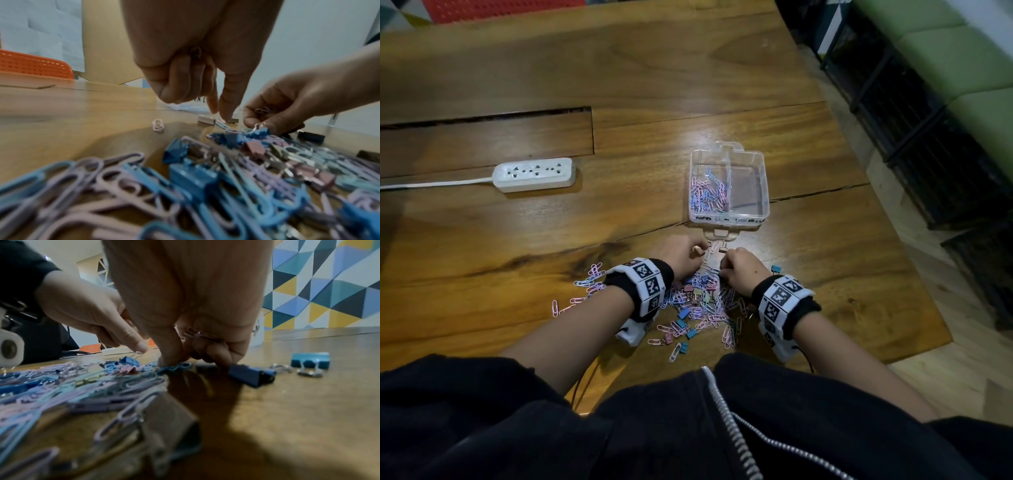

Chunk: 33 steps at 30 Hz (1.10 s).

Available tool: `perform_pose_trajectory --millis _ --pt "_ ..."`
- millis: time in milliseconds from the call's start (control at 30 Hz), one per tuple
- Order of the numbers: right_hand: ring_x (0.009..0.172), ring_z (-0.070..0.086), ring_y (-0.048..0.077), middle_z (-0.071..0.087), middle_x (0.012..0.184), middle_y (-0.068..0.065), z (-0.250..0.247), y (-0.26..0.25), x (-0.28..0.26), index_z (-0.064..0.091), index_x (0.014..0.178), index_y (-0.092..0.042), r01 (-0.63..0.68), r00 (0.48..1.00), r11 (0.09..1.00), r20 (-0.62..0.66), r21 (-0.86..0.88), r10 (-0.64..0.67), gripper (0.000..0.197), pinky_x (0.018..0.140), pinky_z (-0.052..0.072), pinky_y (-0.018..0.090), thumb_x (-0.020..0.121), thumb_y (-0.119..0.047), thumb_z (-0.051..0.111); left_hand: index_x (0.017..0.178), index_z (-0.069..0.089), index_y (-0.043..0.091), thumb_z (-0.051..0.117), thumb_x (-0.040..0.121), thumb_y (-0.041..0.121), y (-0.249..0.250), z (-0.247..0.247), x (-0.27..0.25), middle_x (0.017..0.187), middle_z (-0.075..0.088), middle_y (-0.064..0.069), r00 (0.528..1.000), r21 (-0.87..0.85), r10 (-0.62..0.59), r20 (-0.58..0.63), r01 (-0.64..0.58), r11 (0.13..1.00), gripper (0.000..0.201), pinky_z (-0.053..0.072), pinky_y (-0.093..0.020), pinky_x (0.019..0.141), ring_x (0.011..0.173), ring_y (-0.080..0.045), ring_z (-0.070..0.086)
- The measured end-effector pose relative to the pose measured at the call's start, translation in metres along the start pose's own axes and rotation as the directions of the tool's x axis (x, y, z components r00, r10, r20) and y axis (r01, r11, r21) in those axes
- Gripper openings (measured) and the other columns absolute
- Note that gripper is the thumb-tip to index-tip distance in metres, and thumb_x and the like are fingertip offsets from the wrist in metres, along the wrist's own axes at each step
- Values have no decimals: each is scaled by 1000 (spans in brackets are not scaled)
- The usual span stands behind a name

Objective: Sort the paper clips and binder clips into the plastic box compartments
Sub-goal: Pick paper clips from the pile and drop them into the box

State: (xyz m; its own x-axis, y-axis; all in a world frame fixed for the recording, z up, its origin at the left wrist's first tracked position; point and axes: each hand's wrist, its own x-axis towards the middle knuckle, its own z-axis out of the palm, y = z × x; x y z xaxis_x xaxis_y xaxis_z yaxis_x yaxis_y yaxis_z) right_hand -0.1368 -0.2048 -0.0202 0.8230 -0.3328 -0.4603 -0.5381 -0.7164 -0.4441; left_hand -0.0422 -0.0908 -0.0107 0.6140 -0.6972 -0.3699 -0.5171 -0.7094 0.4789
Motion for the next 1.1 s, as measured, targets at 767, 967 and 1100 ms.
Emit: perform_pose_trajectory --millis 767,967,1100 --pt "64 50 14 53 72 4 -16 13 -30 52 83 -14 -158 987 314 139 936 81 26 61 38 27 87 9 40 61 38 17 36 91 15 -7 1 7 49 37 6 955 -720 -124 271 286 633 31 26 -16 37 42 -9 31" --pt "67 52 15 53 79 7 -11 8 -30 56 87 -7 -216 973 125 204 968 104 25 59 41 22 89 4 33 67 47 16 49 92 30 -11 -7 13 56 43 1 904 -772 -87 420 406 489 29 25 -14 35 38 -10 33" --pt "56 50 11 53 72 5 -6 9 -29 51 71 -10 -218 969 54 210 974 127 28 50 42 18 92 -16 35 75 49 16 46 94 27 -1 -5 8 68 50 1 936 -569 -87 340 278 774 22 35 -17 40 47 -7 44"
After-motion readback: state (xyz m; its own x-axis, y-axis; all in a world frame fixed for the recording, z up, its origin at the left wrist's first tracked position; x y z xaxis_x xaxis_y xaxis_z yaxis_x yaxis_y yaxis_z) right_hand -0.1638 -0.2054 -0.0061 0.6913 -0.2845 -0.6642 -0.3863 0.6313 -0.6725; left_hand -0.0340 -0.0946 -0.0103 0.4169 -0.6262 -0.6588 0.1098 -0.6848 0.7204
